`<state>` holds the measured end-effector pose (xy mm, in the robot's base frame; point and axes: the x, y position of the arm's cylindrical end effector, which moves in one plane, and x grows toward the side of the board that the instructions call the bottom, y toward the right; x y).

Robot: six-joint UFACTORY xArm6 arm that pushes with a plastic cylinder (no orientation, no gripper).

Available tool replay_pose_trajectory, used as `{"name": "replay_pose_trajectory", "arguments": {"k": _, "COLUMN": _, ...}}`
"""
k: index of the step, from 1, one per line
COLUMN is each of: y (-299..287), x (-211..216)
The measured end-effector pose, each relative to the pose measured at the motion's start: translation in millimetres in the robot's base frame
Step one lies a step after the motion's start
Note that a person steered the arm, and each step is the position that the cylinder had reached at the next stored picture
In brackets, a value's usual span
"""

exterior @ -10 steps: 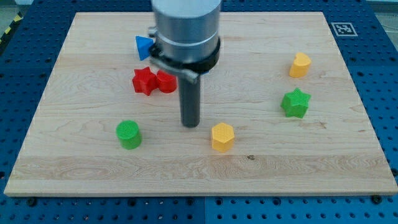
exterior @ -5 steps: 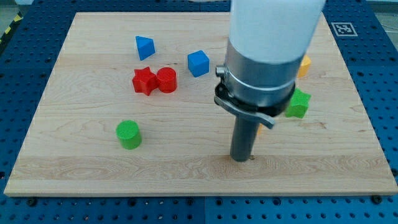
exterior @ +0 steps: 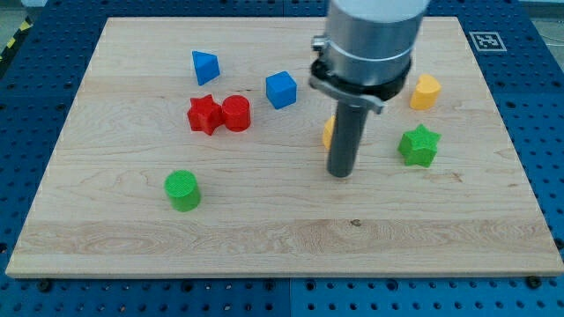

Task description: Move the hexagon into the heart

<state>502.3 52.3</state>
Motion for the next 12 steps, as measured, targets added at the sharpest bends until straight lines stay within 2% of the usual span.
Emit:
{"name": "replay_pose_trajectory", "arguments": {"k": 1, "y": -18, "x": -20}}
{"name": "replay_pose_trajectory", "arguments": {"k": 2, "y": 22, "x": -64}}
{"name": "replay_pose_trajectory", "arguments": {"k": 3, "y": 48, "x": -89}}
{"name": "replay_pose_trajectory", "arguments": {"k": 5, "y": 32, "x": -88}}
{"name": "replay_pose_trajectory", "arguments": {"k": 6, "y": 76, "x": -104}}
{"name": "replay_pose_trajectory", "arguments": {"k": 8, "y": 81, "x": -81}}
{"name": "replay_pose_trajectory", "arguments": {"k": 9, "y": 113, "x": -98}}
{"name": "replay_pose_trajectory", "arguments": {"k": 10, "y": 104, "x": -97}}
{"name": "replay_pose_trajectory", "arguments": {"k": 11, "y": 52, "x": -82}}
{"name": "replay_pose_trajectory", "arguments": {"k": 12, "y": 2, "x": -86}}
